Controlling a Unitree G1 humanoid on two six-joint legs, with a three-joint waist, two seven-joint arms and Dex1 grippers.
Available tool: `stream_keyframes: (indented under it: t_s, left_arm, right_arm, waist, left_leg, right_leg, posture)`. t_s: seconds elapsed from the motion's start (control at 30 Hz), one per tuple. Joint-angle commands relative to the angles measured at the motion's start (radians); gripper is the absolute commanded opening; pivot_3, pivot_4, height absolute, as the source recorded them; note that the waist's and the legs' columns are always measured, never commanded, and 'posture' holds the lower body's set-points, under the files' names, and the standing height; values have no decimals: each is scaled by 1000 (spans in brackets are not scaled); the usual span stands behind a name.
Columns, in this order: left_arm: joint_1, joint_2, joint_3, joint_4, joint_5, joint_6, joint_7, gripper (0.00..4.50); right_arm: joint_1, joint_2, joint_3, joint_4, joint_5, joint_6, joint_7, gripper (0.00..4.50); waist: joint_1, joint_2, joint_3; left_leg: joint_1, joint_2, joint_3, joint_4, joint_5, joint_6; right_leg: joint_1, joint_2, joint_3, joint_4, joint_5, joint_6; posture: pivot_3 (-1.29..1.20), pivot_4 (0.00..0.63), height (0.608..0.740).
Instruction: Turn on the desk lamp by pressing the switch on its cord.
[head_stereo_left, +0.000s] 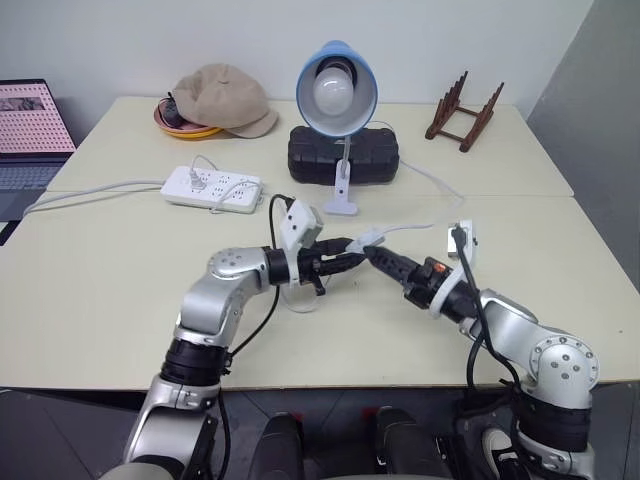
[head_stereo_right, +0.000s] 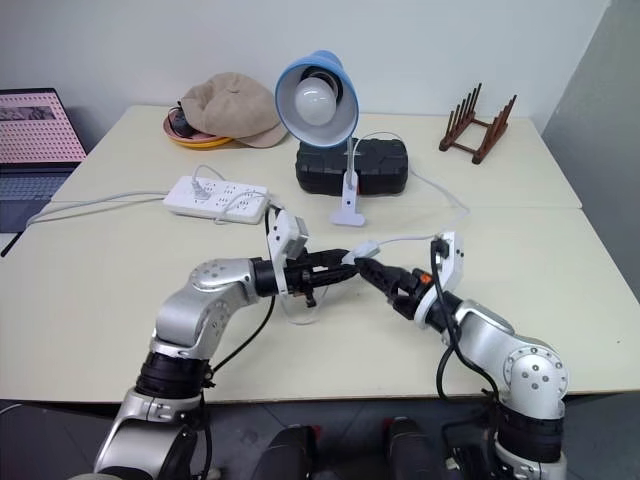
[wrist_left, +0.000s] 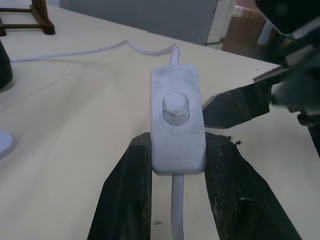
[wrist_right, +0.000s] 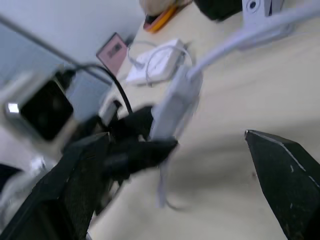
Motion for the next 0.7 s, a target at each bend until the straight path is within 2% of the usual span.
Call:
stream_keyframes:
  t_s: [0.03, 0.23, 0.53, 0.63, 0.7]
  left_arm:
    - [4, -3, -5, -81, -27, 14, 41, 1106]
    - [12, 5, -27, -107, -36, 19, 43, 1106]
    - [11, 15, -37, -124, -54, 30, 52, 1106]
    - [10, 20, -41, -126, -62, 31, 55, 1106]
    - [6, 22, -42, -122, -65, 31, 56, 1106]
  right_arm:
    - [-34, -14, 3, 9, 155, -60, -130, 4500]
    - [-66, -39, 55, 48, 247, -122, -213, 4500]
    - [-66, -87, 124, 56, 260, -165, -206, 4500]
    - [-61, -100, 136, 55, 259, -175, -197, 3991]
    - [-59, -107, 142, 56, 259, -182, -194, 3459]
  waist:
    - [-3, 0, 0]
    - [-5, 0, 0]
    - [-5, 0, 0]
    - [-5, 0, 0]
    - [-5, 0, 0]
  left_leg:
    - [0, 0, 0, 1, 0, 0]
    - [0, 0, 0, 0, 0, 0]
    - [-1, 0, 0, -1, 0, 0]
    - [-1, 0, 0, -1, 0, 0]
    - [-1, 0, 0, -1, 0, 0]
  right_leg:
    - [0, 0, 0, 0, 0, 0]
    - [1, 0, 1, -2, 0, 0]
    - [0, 0, 1, -3, 0, 0]
    - [0, 0, 1, -3, 0, 0]
    - [0, 0, 1, -3, 0, -1]
  posture:
    - [0, 150, 740]
    - [0, 150, 740]
    - [0, 150, 740]
    - [0, 150, 740]
    - [0, 150, 740]
